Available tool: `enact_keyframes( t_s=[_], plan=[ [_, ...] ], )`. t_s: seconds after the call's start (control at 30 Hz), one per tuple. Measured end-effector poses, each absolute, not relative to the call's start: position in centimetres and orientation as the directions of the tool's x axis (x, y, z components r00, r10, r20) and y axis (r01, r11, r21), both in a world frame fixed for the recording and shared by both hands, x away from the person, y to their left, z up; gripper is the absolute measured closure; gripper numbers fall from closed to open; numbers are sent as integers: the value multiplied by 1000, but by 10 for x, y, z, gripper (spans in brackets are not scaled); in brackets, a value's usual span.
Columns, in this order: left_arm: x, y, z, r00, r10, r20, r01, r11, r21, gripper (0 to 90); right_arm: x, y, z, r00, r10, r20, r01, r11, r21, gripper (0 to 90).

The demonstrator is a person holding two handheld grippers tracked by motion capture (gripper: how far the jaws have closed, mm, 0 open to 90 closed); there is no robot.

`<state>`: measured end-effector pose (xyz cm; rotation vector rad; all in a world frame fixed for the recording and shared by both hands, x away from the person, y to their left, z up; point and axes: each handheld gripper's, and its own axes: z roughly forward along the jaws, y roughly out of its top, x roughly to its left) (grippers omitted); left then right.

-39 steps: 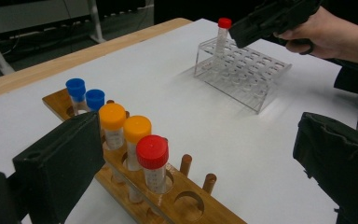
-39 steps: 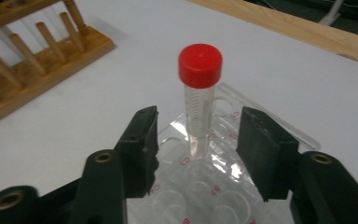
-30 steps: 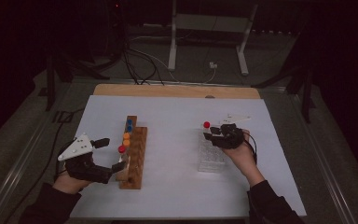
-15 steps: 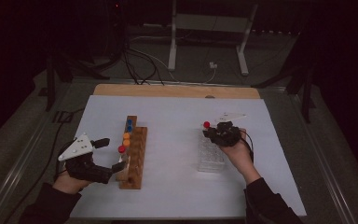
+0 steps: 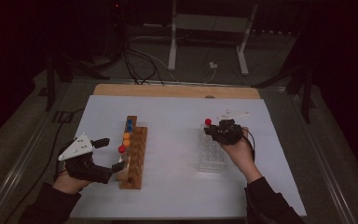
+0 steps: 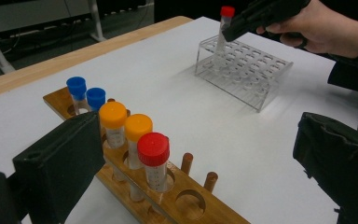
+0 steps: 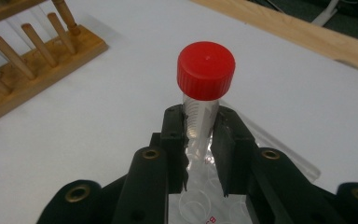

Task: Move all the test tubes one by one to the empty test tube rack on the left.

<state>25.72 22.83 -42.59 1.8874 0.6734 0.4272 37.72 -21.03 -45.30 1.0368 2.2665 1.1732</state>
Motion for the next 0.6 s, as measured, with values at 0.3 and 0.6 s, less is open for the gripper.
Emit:
enact_keyframes(
  t_s=[0.3,0.6],
  plan=[
    [257,228,-425,786,618,-20,263,-304,916,25,373,-212,-436,-657,754,-17,408,375,832,753],
    [257,223,-424,797,603,-30,267,-307,914,25,365,-213,-413,-650,758,-50,365,369,855,753]
  ],
)
